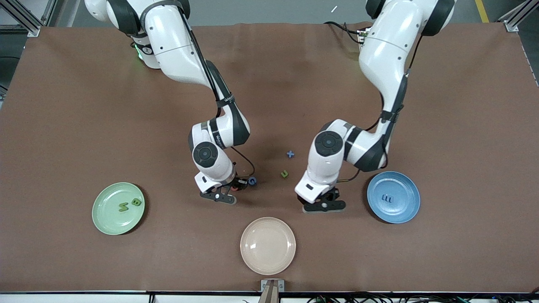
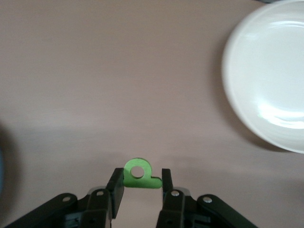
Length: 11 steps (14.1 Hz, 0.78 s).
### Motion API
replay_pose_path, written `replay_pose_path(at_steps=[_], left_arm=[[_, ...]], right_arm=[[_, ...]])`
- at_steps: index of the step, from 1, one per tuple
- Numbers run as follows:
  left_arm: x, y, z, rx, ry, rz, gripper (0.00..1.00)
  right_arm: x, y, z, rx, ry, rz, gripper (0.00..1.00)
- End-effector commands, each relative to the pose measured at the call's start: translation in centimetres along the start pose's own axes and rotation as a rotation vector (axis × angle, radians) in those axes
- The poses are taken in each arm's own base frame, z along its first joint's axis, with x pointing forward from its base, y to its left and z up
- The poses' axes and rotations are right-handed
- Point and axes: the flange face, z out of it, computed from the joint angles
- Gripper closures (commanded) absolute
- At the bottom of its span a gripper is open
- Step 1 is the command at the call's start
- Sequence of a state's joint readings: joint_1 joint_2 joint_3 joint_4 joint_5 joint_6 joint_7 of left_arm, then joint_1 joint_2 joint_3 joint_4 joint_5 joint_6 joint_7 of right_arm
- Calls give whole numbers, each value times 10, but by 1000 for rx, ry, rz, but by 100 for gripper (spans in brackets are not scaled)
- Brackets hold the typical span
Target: Sort upper and lower case letters into plates
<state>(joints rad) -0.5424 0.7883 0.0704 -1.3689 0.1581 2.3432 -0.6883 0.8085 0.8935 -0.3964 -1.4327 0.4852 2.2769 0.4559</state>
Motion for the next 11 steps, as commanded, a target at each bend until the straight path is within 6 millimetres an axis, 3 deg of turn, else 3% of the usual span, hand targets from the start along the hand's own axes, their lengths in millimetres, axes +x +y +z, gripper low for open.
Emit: replay_pose_path(at_steps=[1,6,7,8,9,10,11], left_arm=[[4,-71,-17,87,-93,-39,99],[26,-181,22,173,-149,-57,96],[30,-198,27,210,-140,-18,93],[30,-202,36,216,-145,-14,84],[28,-202,44,212,-142,-12,71],[29,-205,48,210,-139,-15,40],[31,-212,49,212,-139,-21,1]], right_arm=[[37,42,-27,-22,-18,-66,95],[92,126,-79,-131,3,-260,95],[102,146,-90,-154,3,-318,95],[108,160,-96,-168,-5,-357,95],[114,178,-100,-181,-19,-383,95],[121,195,-106,-189,-27,-408,95],[127,217,-107,-197,-47,-439,94]])
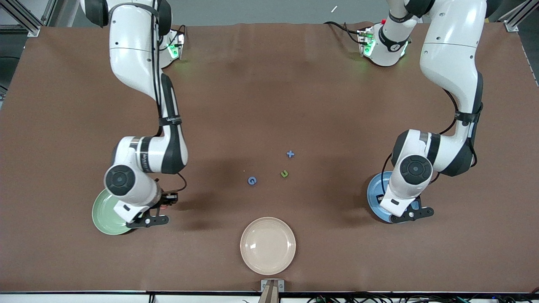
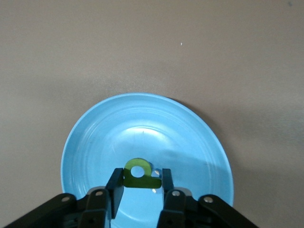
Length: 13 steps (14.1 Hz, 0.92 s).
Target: Sort upper and lower case letters into plates
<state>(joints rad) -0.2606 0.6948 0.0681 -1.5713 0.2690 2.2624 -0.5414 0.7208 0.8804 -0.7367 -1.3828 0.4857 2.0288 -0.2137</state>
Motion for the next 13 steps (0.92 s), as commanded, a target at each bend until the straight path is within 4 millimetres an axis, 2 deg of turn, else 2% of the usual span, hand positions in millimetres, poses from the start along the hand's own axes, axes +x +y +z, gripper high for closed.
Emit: replay_pose_path(at_steps=[1,3,4,6,7,8,9,11,13], left_arm=[[2,-2,0,5,21,22,0],[-3,13,-9,-10,27,38,0],[-10,29,-14,-25,26,49,0],[-25,64,-24,-82,12,26,0],[-36,89,-28,-120,8,10,0],[-45,111,-37,-167,17,-11,0],[-57,135,-45,-202,23,-5,1],[-90,184,-54,-233,34,40,8],[-124,231,-54,-286,26,-78,11]], right_arm=[[-9,57,2,3,-38,-100,93],[-15,110,15,14,-52,-168,93],[-18,134,22,26,-53,-190,93],[-23,165,41,46,-52,-214,92],[-23,175,45,42,-40,-229,88],[-25,184,50,38,-39,-236,80],[-25,190,59,33,-36,-243,60],[-25,189,65,39,-27,-247,0],[-22,176,62,42,-29,-259,0]])
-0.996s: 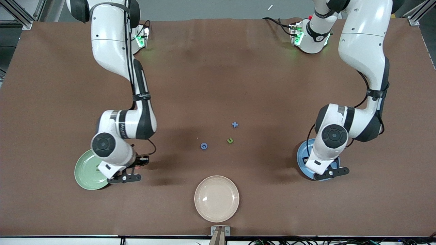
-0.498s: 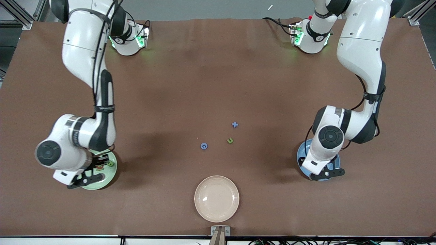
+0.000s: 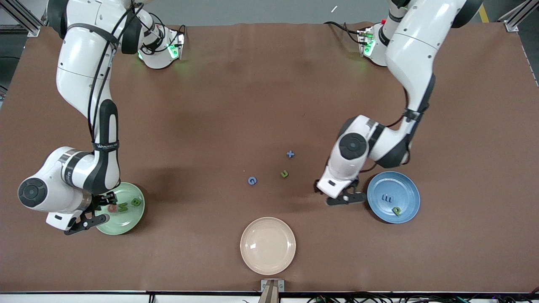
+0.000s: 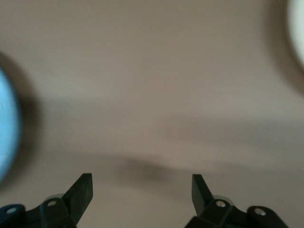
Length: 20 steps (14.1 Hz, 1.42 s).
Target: Sort upper and lower case letters into plates
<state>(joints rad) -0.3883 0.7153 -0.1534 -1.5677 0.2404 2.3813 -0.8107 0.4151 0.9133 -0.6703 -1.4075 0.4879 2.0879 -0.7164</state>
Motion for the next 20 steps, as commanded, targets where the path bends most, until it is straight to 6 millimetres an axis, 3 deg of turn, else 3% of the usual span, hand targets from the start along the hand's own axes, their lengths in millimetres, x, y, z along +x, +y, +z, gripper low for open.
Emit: replay_pose_path(at_steps=[1,2,3,6,10,15,18,20], left_arm=[[-45,53,21,-37,-3,-104,18],[-52,68,24,-47,-5,-141,23],[-54,71,33,-46,-15,-190,26],[-74,105,45,-60,-17,-293,29],[-79,111,45,-62,-21,-342,32],[-91,116,50,-30,-38,-329,52],[-95,108,56,41,-71,-329,60],[-92,104,59,45,-73,-337,73]], right_arm=[[12,-25,-8,9,18,-27,0],[20,-42,-13,11,27,-32,0],[26,-55,-18,11,34,-6,0],[38,-91,-30,26,38,66,0],[52,-147,-34,131,42,142,0],[55,-176,-23,246,46,198,0],[60,-220,-19,298,34,263,0],[65,-259,-22,299,20,302,0]])
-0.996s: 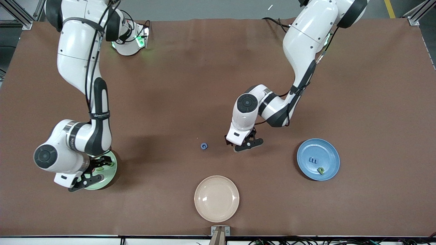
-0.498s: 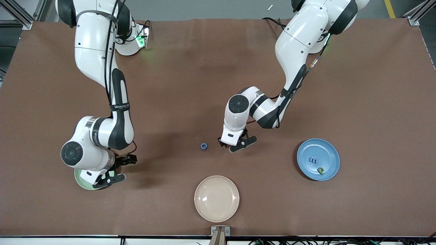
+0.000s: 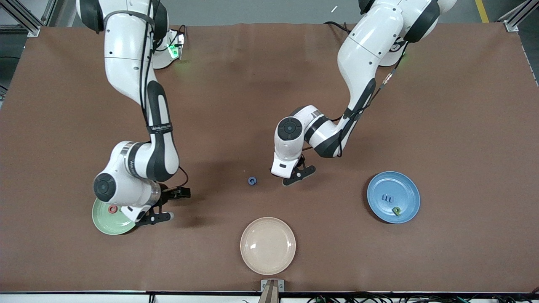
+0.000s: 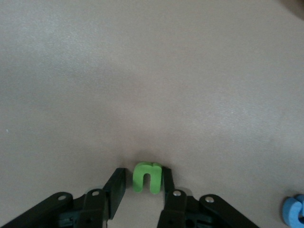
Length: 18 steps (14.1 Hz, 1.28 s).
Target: Sort upper and lower case letters into plates
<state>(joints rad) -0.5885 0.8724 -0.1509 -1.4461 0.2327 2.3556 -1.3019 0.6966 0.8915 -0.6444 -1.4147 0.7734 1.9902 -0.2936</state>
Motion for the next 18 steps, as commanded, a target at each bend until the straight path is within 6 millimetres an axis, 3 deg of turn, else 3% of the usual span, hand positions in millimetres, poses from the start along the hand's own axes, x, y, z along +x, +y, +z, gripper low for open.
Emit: replay_pose_path(at_steps=[1,2,4,7,9,13,16,18], left_arm=[[4,-3,6,25,-11,-28,83],[13,-5,0,19,-8,-39,94],[31,-10,-18,14,4,-53,100],[99,-40,-46,-2,38,-89,99],[144,-72,-58,15,40,-43,99],[236,-170,-71,131,-62,123,99],[283,-250,-63,180,-160,252,97],[305,-291,-52,174,-194,341,95]], right_arm=[[-12,-52,8,19,-1,69,0],[-15,-68,12,18,-2,97,0],[-20,-96,19,11,1,188,0],[-28,-144,31,-4,52,356,0],[-34,-168,37,-7,80,415,0],[-50,-223,75,-45,181,427,0],[-55,-237,86,-84,227,370,0],[-61,-247,93,-93,235,346,0]])
